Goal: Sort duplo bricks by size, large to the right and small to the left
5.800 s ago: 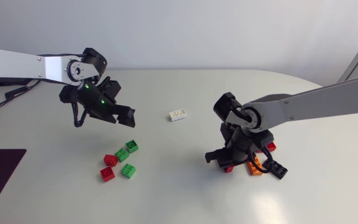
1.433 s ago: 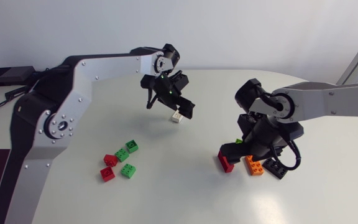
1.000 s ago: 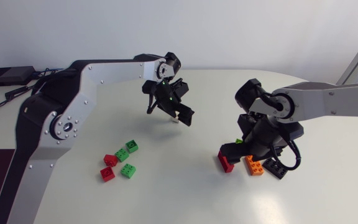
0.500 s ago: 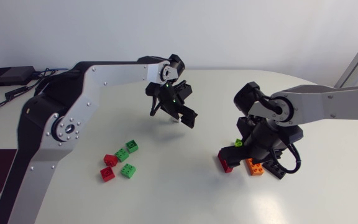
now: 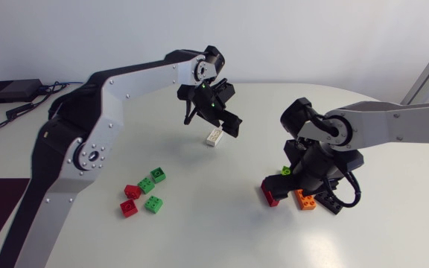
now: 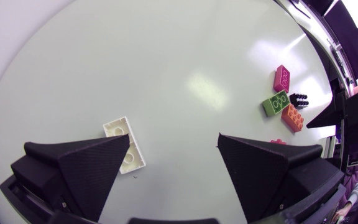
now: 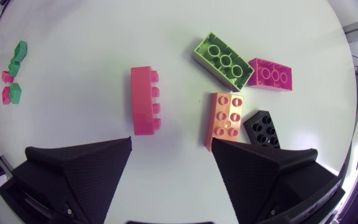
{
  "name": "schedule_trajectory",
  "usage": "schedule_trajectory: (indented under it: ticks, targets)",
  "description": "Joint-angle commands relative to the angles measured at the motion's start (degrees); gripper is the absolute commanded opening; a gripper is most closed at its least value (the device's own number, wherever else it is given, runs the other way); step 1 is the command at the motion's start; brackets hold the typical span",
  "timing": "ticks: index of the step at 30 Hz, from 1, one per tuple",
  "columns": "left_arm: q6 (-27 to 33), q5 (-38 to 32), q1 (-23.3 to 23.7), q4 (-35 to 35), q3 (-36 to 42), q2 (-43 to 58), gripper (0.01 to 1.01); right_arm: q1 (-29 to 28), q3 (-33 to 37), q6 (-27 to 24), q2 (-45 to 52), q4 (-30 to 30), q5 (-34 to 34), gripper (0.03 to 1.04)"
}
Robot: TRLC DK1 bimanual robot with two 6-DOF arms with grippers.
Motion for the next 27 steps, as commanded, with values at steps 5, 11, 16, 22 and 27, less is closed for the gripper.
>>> schedule_trajectory:
  ticks: [5,11,16,22,27]
  targets:
    - [-0.45,-0.26,0.4,-3.09,3.64,6.73,0.989,-1.1,-1.46,-0.55,0.6,0.39,-0.11,0.92]
    - [0.25,-0.61,0.76,-3.97,0.22,4.18,0.989,-0.75,-1.28,-0.29,0.25,0.21,-0.2,0.92]
    - [1.22,-0.61,0.67,-1.51,-8.92,-1.71,0.989,0.13,-1.46,0.24,-0.1,0.12,-0.2,0.92]
    - [1.48,-1.31,0.58,2.01,-19.12,-7.77,0.989,1.36,-1.55,0.76,-1.69,-0.49,-0.2,0.92]
    - [2.19,-1.31,-1.53,4.21,-29.4,-15.68,0.989,1.53,-1.11,0.94,-2.83,-1.28,-0.2,0.92]
